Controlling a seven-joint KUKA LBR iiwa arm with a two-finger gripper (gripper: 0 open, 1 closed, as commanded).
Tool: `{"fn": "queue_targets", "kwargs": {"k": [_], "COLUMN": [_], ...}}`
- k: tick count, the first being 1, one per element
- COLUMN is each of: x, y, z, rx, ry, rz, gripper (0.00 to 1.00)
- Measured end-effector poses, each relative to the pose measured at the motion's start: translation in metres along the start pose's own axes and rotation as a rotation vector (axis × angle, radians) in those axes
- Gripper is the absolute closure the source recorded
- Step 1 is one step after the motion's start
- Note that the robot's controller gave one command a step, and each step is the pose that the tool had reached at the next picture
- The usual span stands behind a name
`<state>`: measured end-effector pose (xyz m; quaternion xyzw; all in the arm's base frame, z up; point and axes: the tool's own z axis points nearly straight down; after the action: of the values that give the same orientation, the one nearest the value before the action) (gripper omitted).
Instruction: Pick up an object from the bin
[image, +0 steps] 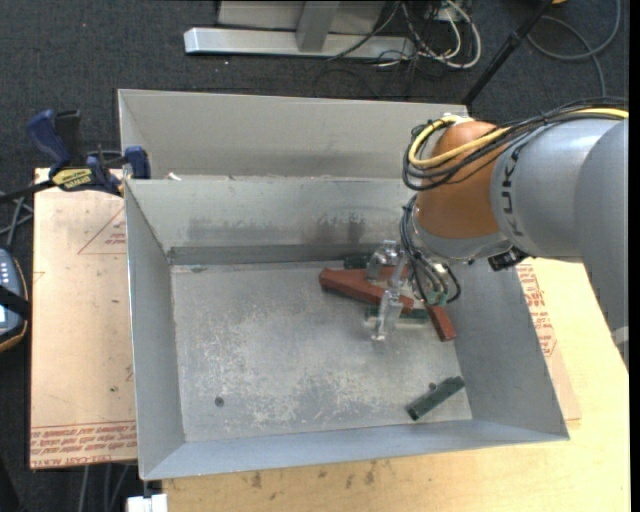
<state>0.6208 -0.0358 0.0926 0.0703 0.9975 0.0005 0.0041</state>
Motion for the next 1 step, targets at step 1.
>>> {"fn": "queue_targets", "kwargs": {"k": [1], "x": [0.002], "y": [-0.0007], "z": [0.021], "rx": [-0.001], "ry": [0.002], "rz": [0.048], "gripper": [0.0]}}
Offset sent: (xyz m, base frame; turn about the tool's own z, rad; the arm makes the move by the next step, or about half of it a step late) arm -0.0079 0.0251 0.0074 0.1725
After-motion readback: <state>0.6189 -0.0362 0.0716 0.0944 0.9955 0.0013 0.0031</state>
